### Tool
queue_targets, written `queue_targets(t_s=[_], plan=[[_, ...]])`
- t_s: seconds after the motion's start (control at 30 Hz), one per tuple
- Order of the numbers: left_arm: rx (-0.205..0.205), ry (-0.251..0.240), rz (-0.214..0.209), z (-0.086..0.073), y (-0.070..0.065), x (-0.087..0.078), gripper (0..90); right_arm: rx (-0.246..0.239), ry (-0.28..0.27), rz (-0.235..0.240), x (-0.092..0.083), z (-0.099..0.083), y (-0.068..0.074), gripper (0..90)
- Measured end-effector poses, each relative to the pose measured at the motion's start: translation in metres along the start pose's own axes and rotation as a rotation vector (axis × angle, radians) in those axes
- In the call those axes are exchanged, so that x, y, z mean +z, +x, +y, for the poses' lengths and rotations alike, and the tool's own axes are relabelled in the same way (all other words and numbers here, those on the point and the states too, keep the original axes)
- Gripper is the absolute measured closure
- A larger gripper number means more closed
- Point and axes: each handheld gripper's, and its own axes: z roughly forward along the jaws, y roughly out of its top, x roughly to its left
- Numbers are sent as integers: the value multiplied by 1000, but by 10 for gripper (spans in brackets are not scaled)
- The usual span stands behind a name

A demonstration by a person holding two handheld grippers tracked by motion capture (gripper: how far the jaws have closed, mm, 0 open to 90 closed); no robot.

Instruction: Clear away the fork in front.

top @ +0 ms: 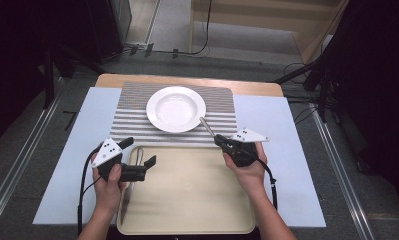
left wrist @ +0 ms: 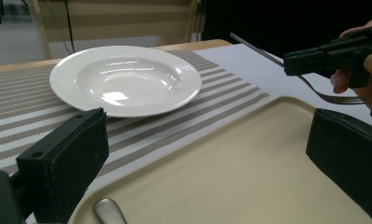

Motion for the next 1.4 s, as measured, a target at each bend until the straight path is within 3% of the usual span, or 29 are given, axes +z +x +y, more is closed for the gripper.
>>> queue_targets(t_s=[0.4,0.93,1.07,1.27,1.4], plan=[[-3,9,-40,-3,-9,12,0,-1,-34,38,-7,-8,26,852],[-52,4,-144,-7,-24,22,0,-9,-54,94,-4,-21,53,852],[-113,4,-211,-10,-23,28,0,-10,-57,106,-3,-24,60,852],[-154,17,-214,-11,-23,32,0,-26,-63,127,0,-24,70,852],[-184,35,-208,-11,-26,35,67,-28,-68,138,1,-25,75,852]])
